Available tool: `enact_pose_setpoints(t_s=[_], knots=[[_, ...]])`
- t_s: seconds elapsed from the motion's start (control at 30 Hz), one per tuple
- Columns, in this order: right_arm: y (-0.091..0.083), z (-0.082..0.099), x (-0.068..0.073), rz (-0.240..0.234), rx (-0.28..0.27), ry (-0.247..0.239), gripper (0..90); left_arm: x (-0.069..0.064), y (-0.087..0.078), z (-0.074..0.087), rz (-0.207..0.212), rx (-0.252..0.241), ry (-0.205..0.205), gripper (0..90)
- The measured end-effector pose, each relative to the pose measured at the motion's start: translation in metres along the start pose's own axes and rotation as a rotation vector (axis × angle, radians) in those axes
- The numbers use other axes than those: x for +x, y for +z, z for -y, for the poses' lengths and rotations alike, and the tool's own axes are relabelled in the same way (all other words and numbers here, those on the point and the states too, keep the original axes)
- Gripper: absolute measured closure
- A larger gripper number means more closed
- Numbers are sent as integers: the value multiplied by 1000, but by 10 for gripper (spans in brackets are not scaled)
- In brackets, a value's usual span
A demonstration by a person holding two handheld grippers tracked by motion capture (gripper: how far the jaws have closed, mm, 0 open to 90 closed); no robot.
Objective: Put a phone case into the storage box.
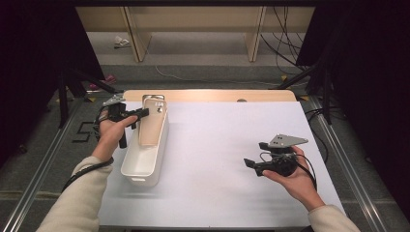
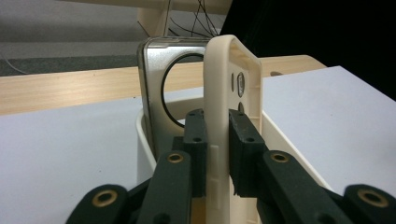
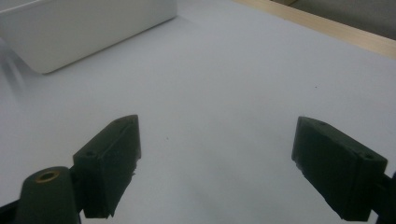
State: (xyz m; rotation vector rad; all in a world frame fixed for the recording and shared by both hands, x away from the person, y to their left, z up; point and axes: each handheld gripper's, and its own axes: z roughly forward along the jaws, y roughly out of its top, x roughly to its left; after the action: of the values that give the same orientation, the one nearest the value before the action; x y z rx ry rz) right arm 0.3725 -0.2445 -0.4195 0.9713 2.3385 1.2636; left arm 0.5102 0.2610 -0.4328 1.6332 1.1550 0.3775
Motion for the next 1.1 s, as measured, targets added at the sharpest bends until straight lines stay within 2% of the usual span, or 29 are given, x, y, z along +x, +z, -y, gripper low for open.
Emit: enact_pose_setpoints(t_s=[0.2, 0.27, 0.43, 0.53, 0.6, 0.7, 0.83, 0.97, 1.1], knots=[[0, 0, 0, -1, 3, -1, 163, 1, 0, -2, -39, 15, 30, 761], [0, 0, 0, -1, 2, -1, 163, 0, 0, -3, -68, 29, 59, 751], [0, 0, 0, -1, 3, -2, 163, -3, 2, -4, -110, 46, 100, 727], [0, 0, 0, -3, 2, -1, 163, -5, 2, -5, -147, 56, 130, 717], [0, 0, 0, -2, 2, -1, 163, -6, 2, -7, -191, 61, 153, 711], [0, 0, 0, -3, 2, -2, 163, -6, 0, -9, -214, 39, 162, 695], [0, 0, 0, -2, 3, -2, 163, -9, -5, -13, -226, 14, 170, 677], [0, 0, 0, 1, 3, -2, 163, -13, -10, -14, -220, 5, 167, 620], [0, 0, 1, 2, 3, -3, 163, -18, -17, -13, -198, -2, 130, 508]])
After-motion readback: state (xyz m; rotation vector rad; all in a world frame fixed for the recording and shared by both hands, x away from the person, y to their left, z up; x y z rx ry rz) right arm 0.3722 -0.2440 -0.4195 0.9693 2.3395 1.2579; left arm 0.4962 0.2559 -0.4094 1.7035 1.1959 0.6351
